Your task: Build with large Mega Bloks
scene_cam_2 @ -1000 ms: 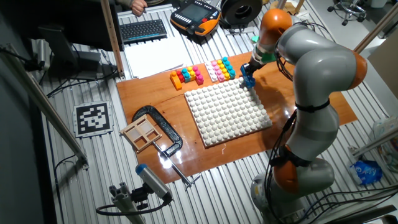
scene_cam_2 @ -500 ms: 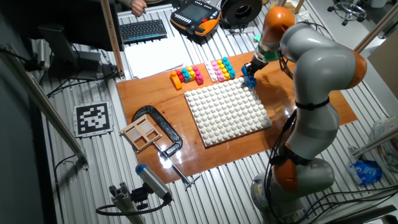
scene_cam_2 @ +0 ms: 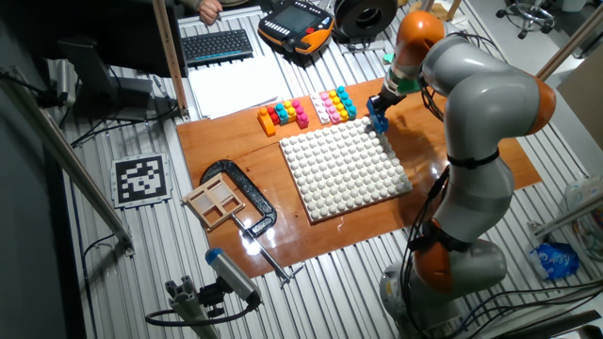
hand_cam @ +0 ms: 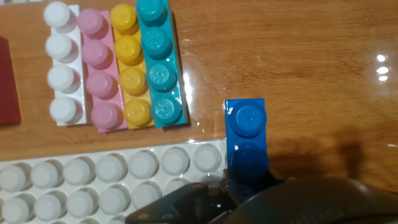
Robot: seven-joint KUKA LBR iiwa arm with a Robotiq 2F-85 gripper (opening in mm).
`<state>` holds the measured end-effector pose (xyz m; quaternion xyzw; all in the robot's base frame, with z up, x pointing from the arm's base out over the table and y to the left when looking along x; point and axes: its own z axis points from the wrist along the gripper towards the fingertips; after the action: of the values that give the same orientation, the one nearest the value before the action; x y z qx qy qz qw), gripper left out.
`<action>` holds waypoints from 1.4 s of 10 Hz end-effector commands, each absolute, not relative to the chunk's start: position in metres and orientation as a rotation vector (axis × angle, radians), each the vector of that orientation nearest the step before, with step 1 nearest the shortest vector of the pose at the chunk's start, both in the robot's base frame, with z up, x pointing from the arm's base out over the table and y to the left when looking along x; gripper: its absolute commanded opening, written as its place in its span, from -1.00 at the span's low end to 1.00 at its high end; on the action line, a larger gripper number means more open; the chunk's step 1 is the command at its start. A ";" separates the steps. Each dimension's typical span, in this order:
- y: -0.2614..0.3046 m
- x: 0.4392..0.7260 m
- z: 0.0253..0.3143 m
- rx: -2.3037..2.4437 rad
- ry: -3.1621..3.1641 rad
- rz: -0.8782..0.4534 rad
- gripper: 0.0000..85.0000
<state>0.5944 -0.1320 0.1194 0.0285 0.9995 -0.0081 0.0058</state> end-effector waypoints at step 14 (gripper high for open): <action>-0.131 0.560 0.114 0.078 3.121 -0.045 -1.00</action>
<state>0.5598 -0.1311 0.1131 0.0250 0.9995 -0.0143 0.0105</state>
